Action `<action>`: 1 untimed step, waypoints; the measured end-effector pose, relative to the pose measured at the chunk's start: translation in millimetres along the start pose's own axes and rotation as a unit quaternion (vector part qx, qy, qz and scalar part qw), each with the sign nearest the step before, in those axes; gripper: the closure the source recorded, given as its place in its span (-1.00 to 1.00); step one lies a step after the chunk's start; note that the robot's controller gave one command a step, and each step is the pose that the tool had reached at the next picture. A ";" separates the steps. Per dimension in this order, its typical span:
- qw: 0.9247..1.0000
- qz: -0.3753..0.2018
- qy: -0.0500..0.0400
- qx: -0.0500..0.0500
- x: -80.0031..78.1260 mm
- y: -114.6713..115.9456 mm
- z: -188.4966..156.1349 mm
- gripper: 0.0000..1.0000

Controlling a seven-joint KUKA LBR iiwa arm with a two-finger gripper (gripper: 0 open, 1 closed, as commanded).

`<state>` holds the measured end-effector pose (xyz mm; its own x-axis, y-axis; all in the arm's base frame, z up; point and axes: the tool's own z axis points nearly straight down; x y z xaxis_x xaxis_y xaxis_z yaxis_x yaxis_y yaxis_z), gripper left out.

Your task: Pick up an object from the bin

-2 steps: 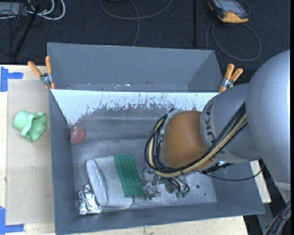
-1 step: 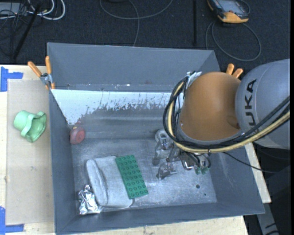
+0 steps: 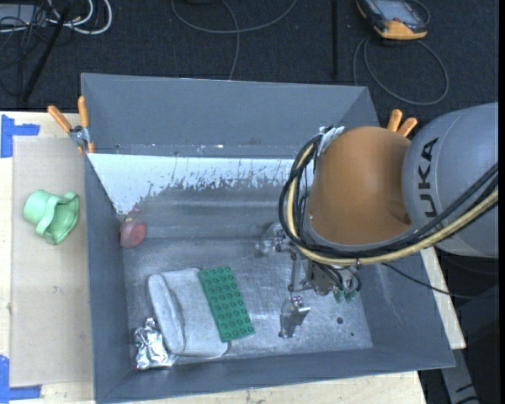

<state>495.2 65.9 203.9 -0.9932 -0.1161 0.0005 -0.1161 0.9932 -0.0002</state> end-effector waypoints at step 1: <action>1.000 0.012 0.001 -0.002 -29.3 83.8 53.5 -1.00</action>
Offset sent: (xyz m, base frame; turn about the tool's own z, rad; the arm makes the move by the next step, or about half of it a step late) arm 0.0203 0.0812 -0.0500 0.0323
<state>514.6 152.5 150.3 -0.9958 -0.0918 0.0031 -0.0918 0.9958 0.0033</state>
